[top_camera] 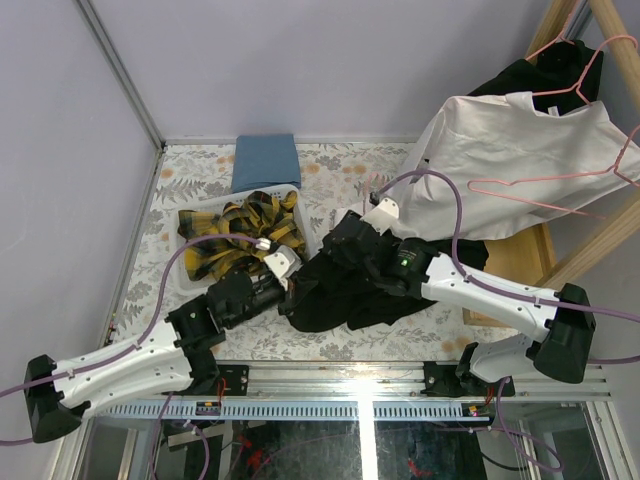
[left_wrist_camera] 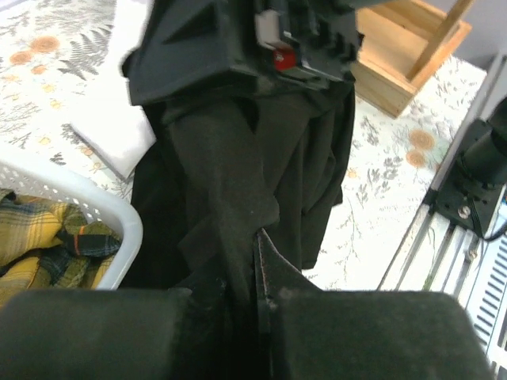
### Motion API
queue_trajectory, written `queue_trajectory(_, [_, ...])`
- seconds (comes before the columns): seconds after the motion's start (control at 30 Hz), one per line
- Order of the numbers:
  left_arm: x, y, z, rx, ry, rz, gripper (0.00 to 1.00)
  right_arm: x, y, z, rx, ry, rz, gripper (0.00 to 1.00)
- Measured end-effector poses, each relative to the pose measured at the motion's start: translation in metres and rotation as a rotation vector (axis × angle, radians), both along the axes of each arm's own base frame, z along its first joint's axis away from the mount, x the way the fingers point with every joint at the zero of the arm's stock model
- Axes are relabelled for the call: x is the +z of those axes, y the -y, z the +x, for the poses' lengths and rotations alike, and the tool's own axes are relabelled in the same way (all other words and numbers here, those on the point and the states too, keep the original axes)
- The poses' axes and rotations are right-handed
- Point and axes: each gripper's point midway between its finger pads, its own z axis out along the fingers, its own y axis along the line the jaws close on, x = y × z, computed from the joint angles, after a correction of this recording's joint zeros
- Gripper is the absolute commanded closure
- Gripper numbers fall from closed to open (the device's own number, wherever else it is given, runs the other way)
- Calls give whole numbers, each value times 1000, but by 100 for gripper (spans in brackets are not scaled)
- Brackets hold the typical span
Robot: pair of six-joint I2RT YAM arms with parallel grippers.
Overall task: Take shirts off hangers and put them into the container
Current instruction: Remove the shirt from the hanger.
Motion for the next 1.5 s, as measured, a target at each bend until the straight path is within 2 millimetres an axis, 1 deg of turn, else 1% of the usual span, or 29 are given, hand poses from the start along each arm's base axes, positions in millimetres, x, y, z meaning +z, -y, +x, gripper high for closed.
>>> queue_trajectory(0.07, [-5,1,-1,-3,-14,25,87,2,-4,0,20,8,12,76])
queue_trajectory(0.1, [-7,2,-2,-7,-21,35,81,3,-6,0,35,14,20,82])
queue_trajectory(0.13, [-11,3,-4,-18,-32,47,78,6,-9,0,53,25,33,87])
queue_trajectory(0.2, [-18,7,-11,-46,-60,62,76,14,-13,-1,84,47,54,94])
queue_trajectory(0.27, [-17,9,-16,-69,-80,59,64,23,-13,-3,112,70,63,97])
queue_trajectory(0.3, [-13,11,-18,-78,-89,49,53,28,-11,-6,132,82,62,97])
queue_trajectory(0.33, [-7,12,-19,-85,-96,36,38,32,-9,-9,153,92,61,97])
queue_trajectory(0.37, [-2,13,-21,-93,-100,27,19,37,-8,-13,178,99,60,97])
queue_trajectory(0.4, [5,13,-23,-100,-105,9,4,40,-6,-17,203,101,59,97])
queue_trajectory(0.43, [13,14,-25,-105,-107,-12,0,42,-3,-21,220,102,53,97])
queue_trajectory(0.57, [46,10,-35,-131,-119,-97,0,38,8,-47,342,67,12,96])
queue_trajectory(0.63, [64,4,-39,-136,-113,-143,0,37,11,-61,412,46,5,96])
queue_trajectory(0.73, [90,-12,-43,-103,-94,-212,0,40,18,-87,536,23,5,96])
queue_trajectory(0.83, [110,-31,-39,-29,-75,-275,0,43,32,-108,633,14,-27,96])
queue_trajectory(0.9, [119,-43,-32,36,-66,-303,0,51,43,-120,689,15,-63,96])
queue_trajectory(0.93, [120,-46,-29,63,-68,-306,0,58,46,-122,709,24,-75,96])
queue_trajectory(0.97, [120,-48,-25,93,-72,-305,0,70,50,-125,731,49,-83,97])
queue_trajectory(1.03, [112,-49,-16,143,-90,-286,0,102,54,-126,762,127,-89,100])
queue_trajectory(1.07, [107,-47,-13,159,-104,-270,0,124,58,-126,774,180,-88,100])
queue_trajectory(1.1, [99,-45,-9,182,-123,-246,0,149,63,-126,782,248,-83,100])
queue_trajectory(1.17, [80,-41,0,228,-165,-194,0,189,73,-125,772,362,-81,100])
queue_trajectory(1.2, [69,-39,4,254,-190,-167,0,205,80,-123,757,412,-87,100])
queue_trajectory(1.23, [58,-38,7,276,-213,-143,0,216,86,-120,736,450,-99,100])
queue_trajectory(1.3, [35,-34,11,306,-261,-98,0,225,100,-117,703,497,-127,100])
queue_trajectory(1.33, [25,-33,11,312,-283,-80,0,224,104,-117,697,503,-139,100])
queue_trajectory(1.43, [-8,-31,9,337,-362,-32,0,206,109,-120,722,496,-185,100])
queue_trajectory(1.5, [-25,-32,10,365,-414,-10,0,195,109,-123,756,482,-207,100])
